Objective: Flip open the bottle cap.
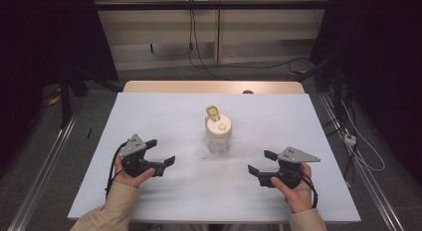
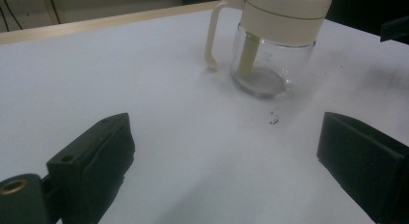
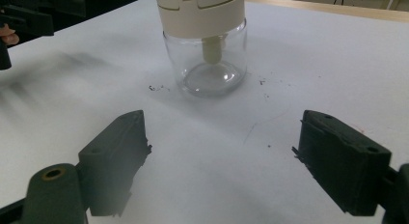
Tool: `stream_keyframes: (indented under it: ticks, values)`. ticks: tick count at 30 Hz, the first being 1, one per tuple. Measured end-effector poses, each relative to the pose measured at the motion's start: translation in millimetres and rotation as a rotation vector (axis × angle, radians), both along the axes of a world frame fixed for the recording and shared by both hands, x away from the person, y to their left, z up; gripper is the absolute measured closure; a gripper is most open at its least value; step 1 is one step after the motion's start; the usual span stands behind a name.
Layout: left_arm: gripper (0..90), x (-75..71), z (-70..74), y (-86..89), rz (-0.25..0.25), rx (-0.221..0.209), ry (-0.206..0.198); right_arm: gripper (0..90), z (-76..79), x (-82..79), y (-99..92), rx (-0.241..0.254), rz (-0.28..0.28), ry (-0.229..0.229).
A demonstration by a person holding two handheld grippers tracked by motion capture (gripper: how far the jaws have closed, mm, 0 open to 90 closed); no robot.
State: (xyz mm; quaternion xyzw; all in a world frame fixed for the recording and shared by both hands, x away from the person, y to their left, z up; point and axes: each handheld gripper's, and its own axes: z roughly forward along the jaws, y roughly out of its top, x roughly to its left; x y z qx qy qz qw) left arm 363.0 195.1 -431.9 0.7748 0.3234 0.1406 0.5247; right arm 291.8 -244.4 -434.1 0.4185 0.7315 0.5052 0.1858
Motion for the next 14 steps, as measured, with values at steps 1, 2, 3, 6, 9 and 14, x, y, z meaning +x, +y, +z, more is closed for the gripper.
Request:
stream_keyframes:
  ticks: [1, 2, 3, 6, 9, 14]
  values:
    - [5.3, -1.1, -0.9, 2.7, 0.000, 0.001, 0.004, 17.5, -0.1, -0.8, -1.7, 0.001, -0.004, -0.001]
    - [5.4, -2.0, -1.6, 5.5, -0.004, 0.007, 0.003, 17.5, -0.5, -1.7, -3.4, 0.001, -0.010, 0.000]
    - [5.6, -3.0, -2.0, 7.6, -0.006, 0.005, 0.001, 17.5, -1.1, -2.4, -5.4, 0.004, -0.011, -0.001]
    - [5.6, -5.0, -2.0, 13.9, -0.004, 0.007, -0.002, 17.6, -1.9, -4.9, -9.7, 0.003, -0.024, 0.002]
    - [5.6, -5.5, -2.9, 20.3, 0.008, 0.007, 0.003, 17.5, -1.7, -6.9, -12.6, -0.005, -0.032, -0.004]
    - [5.5, -4.4, -5.2, 25.1, 0.030, 0.008, 0.005, 17.5, -2.7, -7.0, -14.2, -0.009, -0.038, -0.003]
